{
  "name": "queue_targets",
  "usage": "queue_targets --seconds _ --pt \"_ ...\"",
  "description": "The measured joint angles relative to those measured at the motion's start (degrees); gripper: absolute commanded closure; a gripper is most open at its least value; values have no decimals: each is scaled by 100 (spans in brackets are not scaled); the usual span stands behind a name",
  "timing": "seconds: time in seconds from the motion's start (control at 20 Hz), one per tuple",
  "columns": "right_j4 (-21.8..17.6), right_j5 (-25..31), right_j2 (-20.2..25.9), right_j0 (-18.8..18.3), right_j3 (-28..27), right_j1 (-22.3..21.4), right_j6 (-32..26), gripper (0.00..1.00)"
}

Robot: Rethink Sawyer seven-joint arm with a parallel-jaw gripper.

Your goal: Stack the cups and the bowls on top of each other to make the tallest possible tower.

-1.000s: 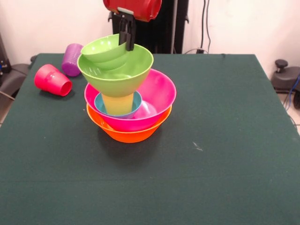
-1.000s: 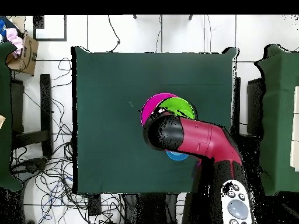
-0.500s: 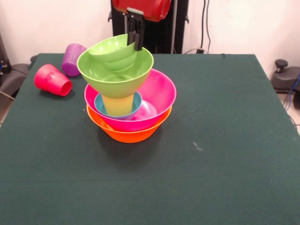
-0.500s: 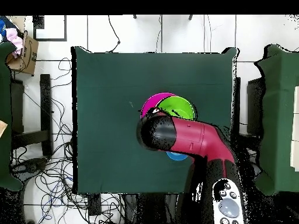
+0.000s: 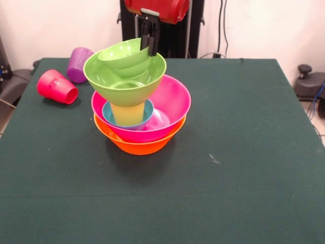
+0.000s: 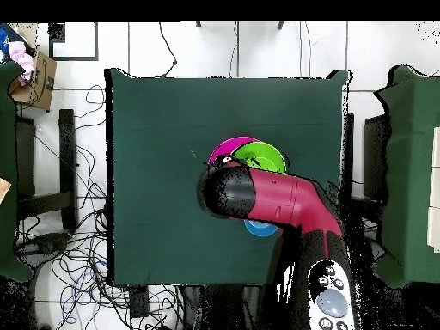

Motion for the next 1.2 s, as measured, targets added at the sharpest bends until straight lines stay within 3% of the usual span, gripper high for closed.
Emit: queue_targets --seconds 0.35,0.4,1.2 --pt "0 0 -26 1 -133 92 0 100" --pt "0 0 -50 1 -184 125 0 0" --pt "1 0 -286 5 -243 153 0 0"
